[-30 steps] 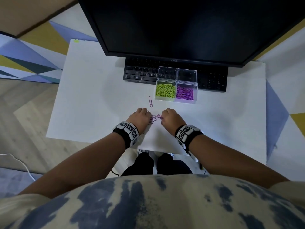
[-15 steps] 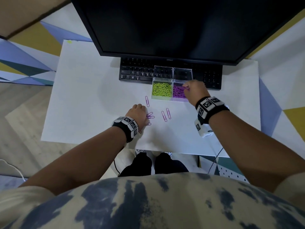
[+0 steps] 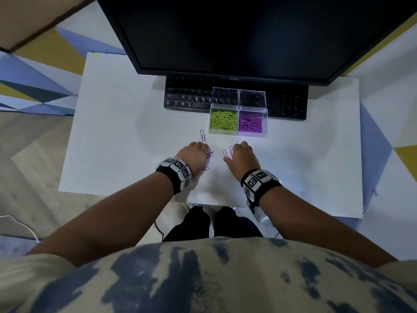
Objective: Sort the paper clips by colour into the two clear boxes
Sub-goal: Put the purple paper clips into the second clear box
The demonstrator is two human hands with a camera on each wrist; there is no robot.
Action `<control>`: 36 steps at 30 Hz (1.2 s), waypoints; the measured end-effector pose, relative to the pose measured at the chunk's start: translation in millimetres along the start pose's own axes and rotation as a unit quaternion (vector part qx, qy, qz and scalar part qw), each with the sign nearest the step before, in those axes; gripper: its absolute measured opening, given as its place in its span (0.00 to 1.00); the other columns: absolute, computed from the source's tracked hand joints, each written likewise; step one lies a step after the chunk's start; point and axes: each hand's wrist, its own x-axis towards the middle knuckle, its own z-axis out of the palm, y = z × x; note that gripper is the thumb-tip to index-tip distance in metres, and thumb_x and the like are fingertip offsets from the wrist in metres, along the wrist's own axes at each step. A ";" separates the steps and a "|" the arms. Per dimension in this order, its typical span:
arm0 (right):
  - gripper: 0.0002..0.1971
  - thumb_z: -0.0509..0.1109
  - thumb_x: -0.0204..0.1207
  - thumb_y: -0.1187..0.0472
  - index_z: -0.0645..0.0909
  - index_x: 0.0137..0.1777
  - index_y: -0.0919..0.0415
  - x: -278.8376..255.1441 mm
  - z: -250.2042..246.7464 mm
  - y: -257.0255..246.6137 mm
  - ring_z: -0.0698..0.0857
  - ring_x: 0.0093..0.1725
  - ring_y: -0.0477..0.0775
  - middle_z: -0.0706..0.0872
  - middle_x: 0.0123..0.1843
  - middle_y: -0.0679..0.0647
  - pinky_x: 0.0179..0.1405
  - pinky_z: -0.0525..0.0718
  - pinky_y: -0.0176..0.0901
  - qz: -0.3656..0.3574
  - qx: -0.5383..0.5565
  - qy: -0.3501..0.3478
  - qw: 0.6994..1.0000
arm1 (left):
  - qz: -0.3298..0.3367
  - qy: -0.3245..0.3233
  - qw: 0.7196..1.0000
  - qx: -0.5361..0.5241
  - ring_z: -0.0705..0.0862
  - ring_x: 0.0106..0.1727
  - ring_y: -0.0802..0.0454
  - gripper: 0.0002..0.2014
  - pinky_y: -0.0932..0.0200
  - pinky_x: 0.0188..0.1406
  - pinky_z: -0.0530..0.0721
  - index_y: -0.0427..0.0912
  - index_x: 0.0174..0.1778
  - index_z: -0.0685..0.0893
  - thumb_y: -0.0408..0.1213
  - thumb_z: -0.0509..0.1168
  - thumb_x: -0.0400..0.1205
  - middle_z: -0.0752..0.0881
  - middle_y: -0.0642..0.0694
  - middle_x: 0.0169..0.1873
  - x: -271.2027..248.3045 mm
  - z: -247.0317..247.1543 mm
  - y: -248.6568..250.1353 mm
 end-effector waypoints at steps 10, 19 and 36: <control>0.06 0.71 0.68 0.71 0.81 0.44 0.73 3.1 12.8 12.5 0.80 0.46 0.66 0.82 0.45 0.67 0.40 0.82 0.51 -0.058 -0.032 0.023 0.998 | 0.074 0.098 0.985 -0.120 0.82 0.44 0.37 0.09 0.48 0.43 0.82 0.37 0.55 0.79 0.35 0.61 0.81 0.78 0.38 0.53 30.5 -53.2 35.5; 0.11 0.73 0.66 0.71 0.79 0.48 0.71 -9.9 20.6 30.8 0.81 0.45 0.64 0.81 0.45 0.65 0.38 0.86 0.49 -0.083 -0.025 -0.027 0.996 | 0.126 0.070 0.990 0.002 0.82 0.52 0.43 0.11 0.49 0.48 0.83 0.35 0.58 0.78 0.35 0.55 0.84 0.78 0.40 0.56 90.6 -86.2 88.4; 0.14 0.61 0.78 0.73 0.81 0.61 0.69 40.2 -83.5 44.1 0.79 0.59 0.61 0.79 0.60 0.65 0.58 0.76 0.42 -0.084 0.084 0.116 0.986 | 0.017 0.197 0.971 -0.134 0.76 0.60 0.43 0.08 0.52 0.64 0.74 0.40 0.53 0.83 0.33 0.64 0.78 0.79 0.41 0.54 35.3 -40.6 17.8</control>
